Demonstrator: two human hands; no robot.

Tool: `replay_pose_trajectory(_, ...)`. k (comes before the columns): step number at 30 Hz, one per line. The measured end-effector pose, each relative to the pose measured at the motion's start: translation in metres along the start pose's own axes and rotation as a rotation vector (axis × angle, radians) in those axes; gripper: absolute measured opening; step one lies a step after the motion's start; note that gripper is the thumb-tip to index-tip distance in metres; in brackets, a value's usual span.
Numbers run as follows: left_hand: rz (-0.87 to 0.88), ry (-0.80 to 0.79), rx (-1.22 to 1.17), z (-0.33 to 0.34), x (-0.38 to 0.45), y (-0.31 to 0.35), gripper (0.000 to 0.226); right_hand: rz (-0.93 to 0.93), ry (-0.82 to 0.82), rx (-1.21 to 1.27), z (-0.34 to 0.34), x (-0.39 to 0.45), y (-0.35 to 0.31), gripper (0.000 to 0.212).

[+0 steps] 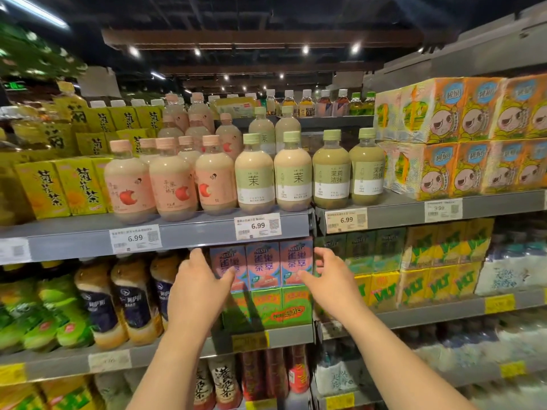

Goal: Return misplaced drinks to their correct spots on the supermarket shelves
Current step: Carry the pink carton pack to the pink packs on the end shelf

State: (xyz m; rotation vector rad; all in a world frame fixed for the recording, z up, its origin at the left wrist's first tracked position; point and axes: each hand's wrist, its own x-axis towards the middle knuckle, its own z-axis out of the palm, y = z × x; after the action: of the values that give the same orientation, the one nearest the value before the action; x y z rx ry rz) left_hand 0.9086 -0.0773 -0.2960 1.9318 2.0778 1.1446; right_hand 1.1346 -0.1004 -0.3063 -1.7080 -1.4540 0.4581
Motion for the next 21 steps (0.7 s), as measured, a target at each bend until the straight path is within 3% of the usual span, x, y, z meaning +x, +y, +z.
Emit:
replay_pose_trajectory(11, -0.04, -0.065, -0.035, 0.009, 0.015, -0.001, 0.056, 0.081, 0.089, 0.015, 0.024, 0.008, -0.008, 0.074)
replay_pose_trajectory(21, -0.072, -0.031, -0.248, 0.015, -0.001, -0.005, 0.051, 0.107, 0.149, 0.072, 0.025, -0.004, -0.019, 0.055)
